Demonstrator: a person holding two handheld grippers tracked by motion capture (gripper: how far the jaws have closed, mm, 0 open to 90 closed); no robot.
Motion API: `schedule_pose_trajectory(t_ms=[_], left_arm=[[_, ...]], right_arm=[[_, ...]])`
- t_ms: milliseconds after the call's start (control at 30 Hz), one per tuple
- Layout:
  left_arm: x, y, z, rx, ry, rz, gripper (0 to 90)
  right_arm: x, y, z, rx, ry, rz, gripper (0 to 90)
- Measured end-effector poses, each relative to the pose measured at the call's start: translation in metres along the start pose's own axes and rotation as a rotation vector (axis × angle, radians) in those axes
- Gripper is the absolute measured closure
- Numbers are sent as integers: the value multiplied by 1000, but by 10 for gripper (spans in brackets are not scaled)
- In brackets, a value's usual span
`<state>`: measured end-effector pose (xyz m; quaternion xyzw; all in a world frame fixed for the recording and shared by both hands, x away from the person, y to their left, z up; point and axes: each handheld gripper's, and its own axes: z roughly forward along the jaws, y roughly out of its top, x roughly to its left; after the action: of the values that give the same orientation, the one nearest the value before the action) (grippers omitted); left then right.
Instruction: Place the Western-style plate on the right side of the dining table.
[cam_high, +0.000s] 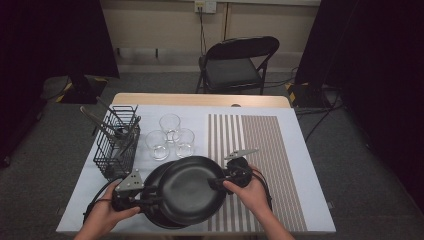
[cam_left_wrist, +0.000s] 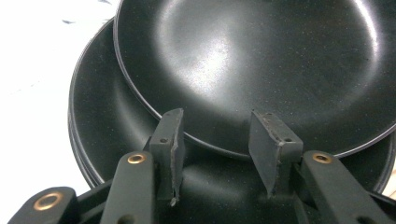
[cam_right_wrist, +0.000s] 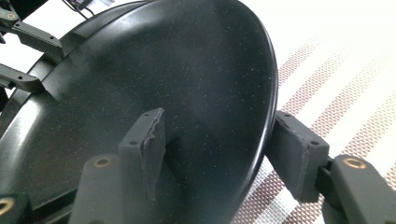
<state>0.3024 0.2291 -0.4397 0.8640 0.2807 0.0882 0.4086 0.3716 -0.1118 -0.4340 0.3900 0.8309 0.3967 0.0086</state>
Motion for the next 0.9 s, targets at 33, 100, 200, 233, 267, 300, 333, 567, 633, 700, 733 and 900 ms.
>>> schedule_pose_trajectory(t_ms=[33,100,200,233,267,300,333,567,633,700,733,900], left_arm=[[0,0,0,0,-1,0,557],[0,0,0,-1,-1,-2,557],[0,0,0,-1,0,-2,558],[0,0,0,-1,-1,-3,557],[0,0,0,-1,0,-1,557],[0,0,0,-1,2,1,557],[0,0,0,0,3,3,557],[0,0,0,-2,3,3,557],[0,-1,0,-2,4,3,558],[0,-1,0,-3,4,3,557],[0,-1,0,-3,4,2,557],[0,-1,0,-1,9,6,557]], right_arm=[[0,0,0,0,0,0,390],[0,0,0,2,6,4,402],[0,1,0,6,9,8,420],[0,1,0,6,12,6,434],[0,1,0,6,12,6,434],[1,1,0,5,23,3,471],[1,1,0,10,22,6,475],[2,2,0,14,25,17,482],[2,2,-1,19,25,29,487],[1,2,-1,25,29,62,504],[1,2,-1,25,29,62,504],[0,3,-1,26,30,119,553]])
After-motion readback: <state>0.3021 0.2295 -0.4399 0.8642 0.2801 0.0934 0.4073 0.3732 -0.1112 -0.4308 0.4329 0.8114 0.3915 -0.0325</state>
